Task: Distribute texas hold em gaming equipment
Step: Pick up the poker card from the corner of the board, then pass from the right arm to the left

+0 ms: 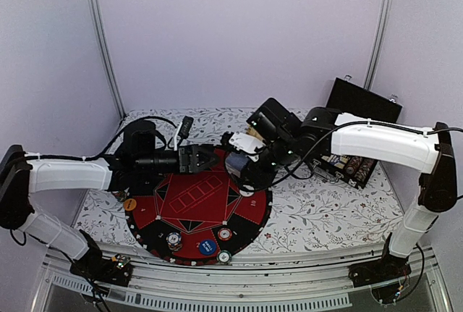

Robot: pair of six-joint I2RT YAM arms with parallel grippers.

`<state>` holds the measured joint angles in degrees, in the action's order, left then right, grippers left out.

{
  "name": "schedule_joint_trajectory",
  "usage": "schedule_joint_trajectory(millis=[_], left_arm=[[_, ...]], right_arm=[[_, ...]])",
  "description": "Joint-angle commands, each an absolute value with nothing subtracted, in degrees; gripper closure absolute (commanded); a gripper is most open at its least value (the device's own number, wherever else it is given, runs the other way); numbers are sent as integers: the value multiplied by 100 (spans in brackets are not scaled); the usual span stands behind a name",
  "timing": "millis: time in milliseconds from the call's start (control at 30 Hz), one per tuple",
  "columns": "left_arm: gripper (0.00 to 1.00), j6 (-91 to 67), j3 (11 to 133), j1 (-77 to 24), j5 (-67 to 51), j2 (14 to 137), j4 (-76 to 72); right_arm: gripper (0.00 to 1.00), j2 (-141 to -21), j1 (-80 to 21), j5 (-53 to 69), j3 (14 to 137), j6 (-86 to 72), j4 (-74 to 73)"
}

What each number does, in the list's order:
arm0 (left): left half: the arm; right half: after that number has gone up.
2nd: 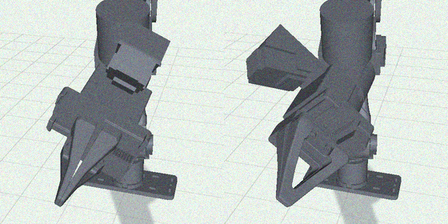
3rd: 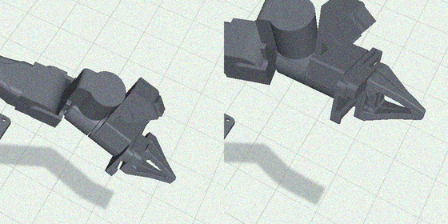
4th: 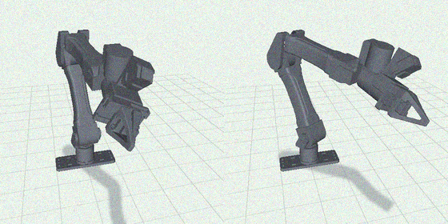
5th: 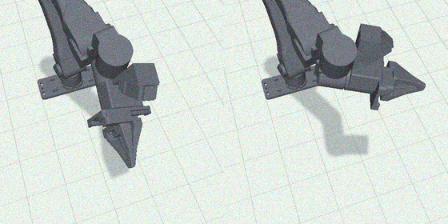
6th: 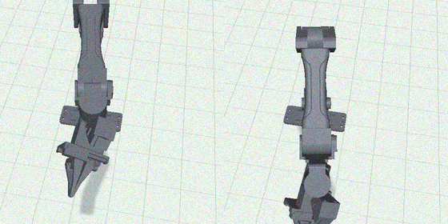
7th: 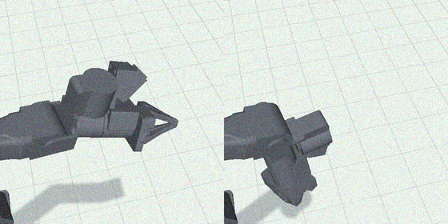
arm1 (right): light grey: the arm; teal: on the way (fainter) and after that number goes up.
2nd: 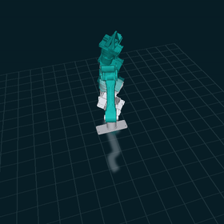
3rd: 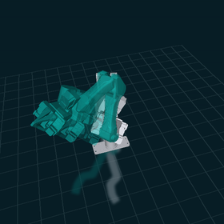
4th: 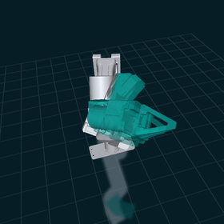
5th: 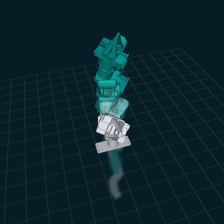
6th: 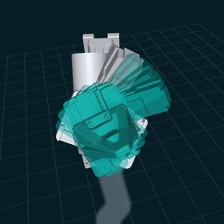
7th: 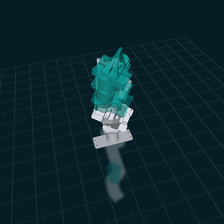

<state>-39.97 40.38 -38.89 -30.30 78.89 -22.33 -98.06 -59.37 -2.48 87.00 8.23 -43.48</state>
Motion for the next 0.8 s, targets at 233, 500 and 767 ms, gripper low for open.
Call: schedule_joint_trajectory(millis=[233,500,767], left_arm=[[17,-4985,3634,-3643,-3825,8131,-3969],[18,-4611,3800,-3646,-3988,8334,-3614],[20,-4389,3885,-3758,-4140,8588,-3482]], right_arm=[[54,-10232,-6147,-519,9171,1775,-4422],[55,-10397,-6355,-764,9281,2035,-4348],[55,-10513,-6517,-931,9443,2156,-4351]])
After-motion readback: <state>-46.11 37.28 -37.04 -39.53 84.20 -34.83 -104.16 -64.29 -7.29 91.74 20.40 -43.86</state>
